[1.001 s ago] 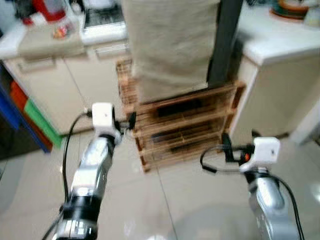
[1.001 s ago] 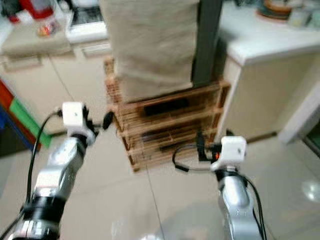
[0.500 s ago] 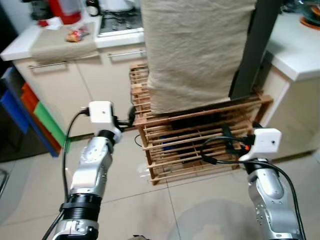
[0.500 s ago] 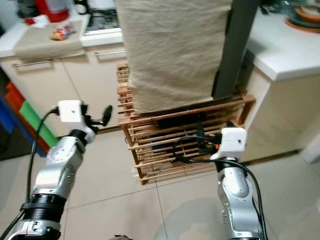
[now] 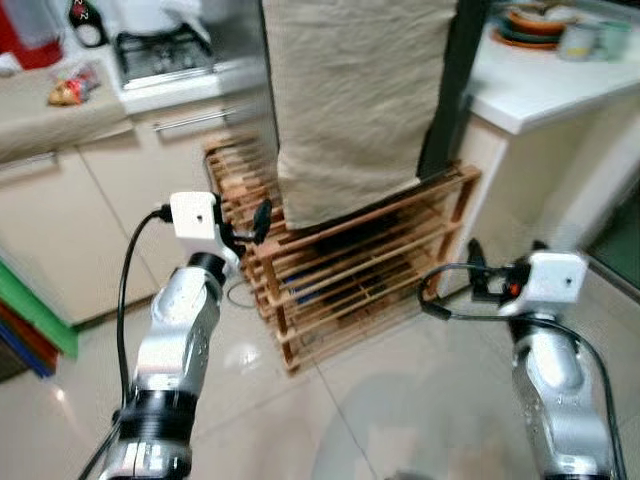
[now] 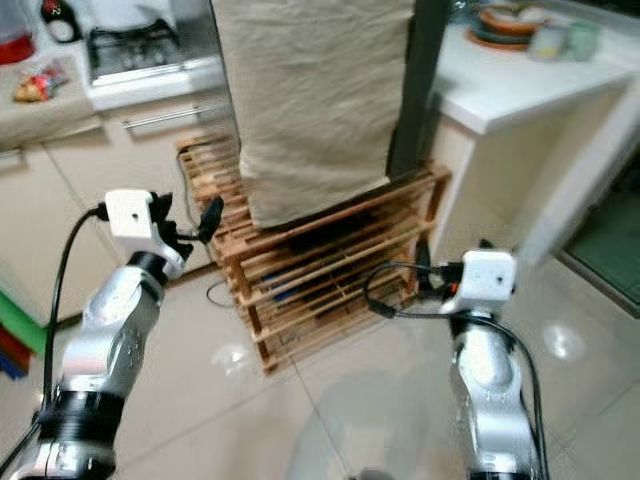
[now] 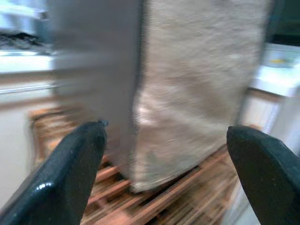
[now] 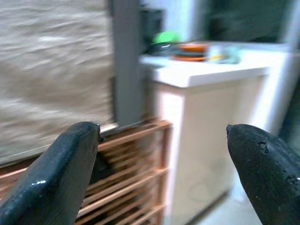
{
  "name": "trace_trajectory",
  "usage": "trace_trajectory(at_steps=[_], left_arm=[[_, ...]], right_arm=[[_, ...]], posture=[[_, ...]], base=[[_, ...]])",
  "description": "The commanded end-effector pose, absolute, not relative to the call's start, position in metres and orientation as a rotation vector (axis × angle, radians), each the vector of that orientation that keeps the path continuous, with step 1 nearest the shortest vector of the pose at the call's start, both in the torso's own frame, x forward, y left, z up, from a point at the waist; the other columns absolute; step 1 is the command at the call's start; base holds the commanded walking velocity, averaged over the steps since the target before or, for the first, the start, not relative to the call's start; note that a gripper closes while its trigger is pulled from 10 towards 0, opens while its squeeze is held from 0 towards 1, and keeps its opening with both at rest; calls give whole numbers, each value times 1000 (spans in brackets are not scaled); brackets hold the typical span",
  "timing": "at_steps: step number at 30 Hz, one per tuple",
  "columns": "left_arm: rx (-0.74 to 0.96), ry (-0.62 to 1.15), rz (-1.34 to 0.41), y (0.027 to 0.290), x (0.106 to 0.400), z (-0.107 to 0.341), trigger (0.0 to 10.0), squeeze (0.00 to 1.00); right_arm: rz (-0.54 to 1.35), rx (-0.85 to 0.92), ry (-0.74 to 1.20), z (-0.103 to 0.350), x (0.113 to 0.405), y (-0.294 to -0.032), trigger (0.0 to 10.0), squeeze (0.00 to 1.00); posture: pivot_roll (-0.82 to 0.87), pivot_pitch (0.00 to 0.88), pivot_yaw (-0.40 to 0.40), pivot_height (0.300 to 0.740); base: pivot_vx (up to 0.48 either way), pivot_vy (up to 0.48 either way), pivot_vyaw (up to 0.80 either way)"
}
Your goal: Restocking fridge
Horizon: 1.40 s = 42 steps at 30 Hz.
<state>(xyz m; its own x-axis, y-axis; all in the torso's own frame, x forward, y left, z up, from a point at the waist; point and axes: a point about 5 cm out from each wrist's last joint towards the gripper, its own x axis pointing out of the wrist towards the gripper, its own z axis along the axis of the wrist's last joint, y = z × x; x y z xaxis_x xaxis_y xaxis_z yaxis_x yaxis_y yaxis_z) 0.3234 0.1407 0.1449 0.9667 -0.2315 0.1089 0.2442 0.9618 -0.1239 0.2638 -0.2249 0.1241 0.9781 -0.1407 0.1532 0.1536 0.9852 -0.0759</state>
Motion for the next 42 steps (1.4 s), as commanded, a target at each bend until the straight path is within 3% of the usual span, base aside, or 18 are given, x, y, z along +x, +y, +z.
trace_trajectory(at_steps=[1, 25, 34, 42], left_arm=[[-116, -101, -252, 143, 323, 148, 10000, 0], [-63, -87, -268, 135, 319, 150, 10000, 0], [-118, -115, -321, 118, 315, 160, 10000, 0], [-171, -122, -242, 129, 319, 165, 10000, 0]], right_arm=[[-139, -78, -165, 128, 267, -220, 10000, 0], [-112, -47, -196, 136, 268, -201, 10000, 0], [-105, -26, -185, 134, 263, -194, 10000, 0], [-93, -32, -190, 139, 266, -191, 10000, 0]], posture=[[-130, 0, 90, 740], [-122, 0, 85, 740], [-125, 0, 88, 740], [-127, 0, 89, 740]], base=[[0, 480, -763], [53, 460, -757], [53, 0, -238], [457, 33, 0]])
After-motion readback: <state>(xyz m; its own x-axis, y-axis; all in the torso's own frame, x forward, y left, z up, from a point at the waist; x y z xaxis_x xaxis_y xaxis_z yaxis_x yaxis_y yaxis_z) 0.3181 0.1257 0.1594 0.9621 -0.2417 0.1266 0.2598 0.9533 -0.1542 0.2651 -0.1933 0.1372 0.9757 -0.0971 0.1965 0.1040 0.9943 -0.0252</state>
